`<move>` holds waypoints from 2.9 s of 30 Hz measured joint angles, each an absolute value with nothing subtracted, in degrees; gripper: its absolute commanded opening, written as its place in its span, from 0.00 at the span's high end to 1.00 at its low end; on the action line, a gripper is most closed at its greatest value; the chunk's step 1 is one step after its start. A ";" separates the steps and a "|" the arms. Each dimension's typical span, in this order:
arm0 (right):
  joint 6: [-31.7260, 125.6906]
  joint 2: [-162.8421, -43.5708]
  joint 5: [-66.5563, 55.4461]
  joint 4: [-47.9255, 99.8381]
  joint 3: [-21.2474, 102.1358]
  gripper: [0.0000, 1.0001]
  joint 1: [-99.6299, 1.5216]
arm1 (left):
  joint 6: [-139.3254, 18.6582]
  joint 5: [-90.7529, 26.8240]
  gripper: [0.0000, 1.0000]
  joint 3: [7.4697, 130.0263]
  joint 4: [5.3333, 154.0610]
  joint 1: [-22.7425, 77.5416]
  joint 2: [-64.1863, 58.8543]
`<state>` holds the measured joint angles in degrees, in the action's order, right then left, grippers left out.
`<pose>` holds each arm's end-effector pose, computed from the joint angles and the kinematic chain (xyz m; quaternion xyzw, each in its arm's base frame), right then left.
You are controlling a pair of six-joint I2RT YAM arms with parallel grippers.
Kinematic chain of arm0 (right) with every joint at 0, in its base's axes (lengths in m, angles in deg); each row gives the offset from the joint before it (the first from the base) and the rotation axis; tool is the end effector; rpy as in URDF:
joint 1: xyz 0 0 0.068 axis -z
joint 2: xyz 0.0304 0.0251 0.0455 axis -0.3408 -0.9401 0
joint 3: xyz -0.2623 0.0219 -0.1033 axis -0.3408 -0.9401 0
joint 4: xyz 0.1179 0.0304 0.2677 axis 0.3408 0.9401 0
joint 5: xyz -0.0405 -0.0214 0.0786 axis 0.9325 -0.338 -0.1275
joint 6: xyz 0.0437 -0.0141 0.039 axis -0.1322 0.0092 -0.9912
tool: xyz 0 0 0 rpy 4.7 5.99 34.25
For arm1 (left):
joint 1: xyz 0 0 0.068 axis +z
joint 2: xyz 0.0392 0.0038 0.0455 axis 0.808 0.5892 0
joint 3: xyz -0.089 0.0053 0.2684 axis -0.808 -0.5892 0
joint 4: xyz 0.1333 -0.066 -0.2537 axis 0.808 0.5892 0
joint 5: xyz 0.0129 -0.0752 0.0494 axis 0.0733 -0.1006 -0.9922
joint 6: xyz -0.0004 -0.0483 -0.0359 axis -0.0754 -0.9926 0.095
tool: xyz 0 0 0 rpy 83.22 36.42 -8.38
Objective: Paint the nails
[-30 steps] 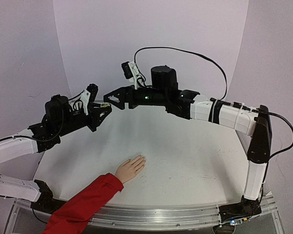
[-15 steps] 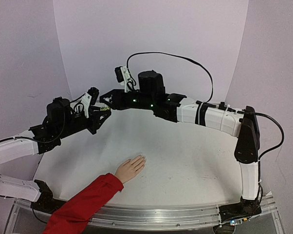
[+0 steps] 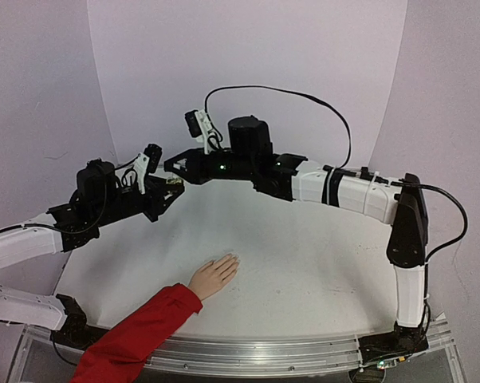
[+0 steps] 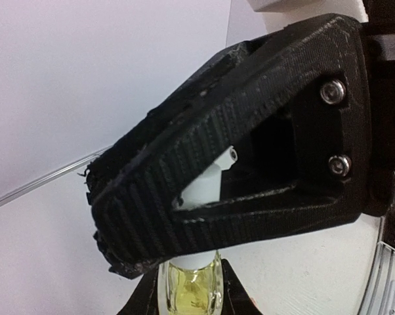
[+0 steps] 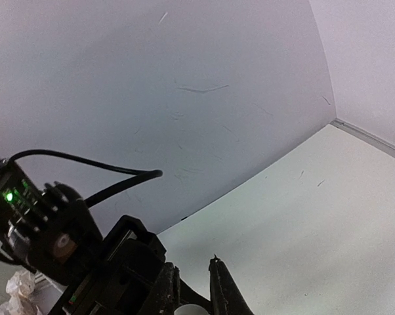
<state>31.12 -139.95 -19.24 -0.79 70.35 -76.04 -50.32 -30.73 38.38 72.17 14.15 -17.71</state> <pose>0.2910 0.4624 0.3829 -0.3138 0.5384 0.5792 0.5255 0.2144 -0.1878 0.3016 0.2986 0.6982 -0.2873 0.5838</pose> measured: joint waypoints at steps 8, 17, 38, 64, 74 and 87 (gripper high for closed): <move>39.64 -136.01 -50.67 -0.90 67.46 1.00 -72.68 | -52.59 -7.04 1.00 38.86 70.42 14.65 -19.20; 43.80 -132.62 -71.91 -5.77 62.96 0.75 -73.95 | -57.70 21.47 1.00 42.45 69.88 13.58 -16.45; 34.05 -129.83 -32.61 -1.12 59.31 0.11 -69.79 | -42.93 -25.92 1.00 39.58 70.05 15.03 -21.12; 31.71 -140.30 -17.22 1.55 74.32 0.75 -76.33 | -43.15 -33.96 1.00 39.58 71.78 15.18 -19.27; 38.16 -139.53 -24.96 1.77 72.73 1.00 -75.35 | -46.89 -24.59 1.00 39.65 72.96 16.18 -19.05; 48.19 -135.33 -68.46 0.08 66.54 0.70 -73.99 | -50.80 14.49 1.00 39.76 73.53 15.05 -19.77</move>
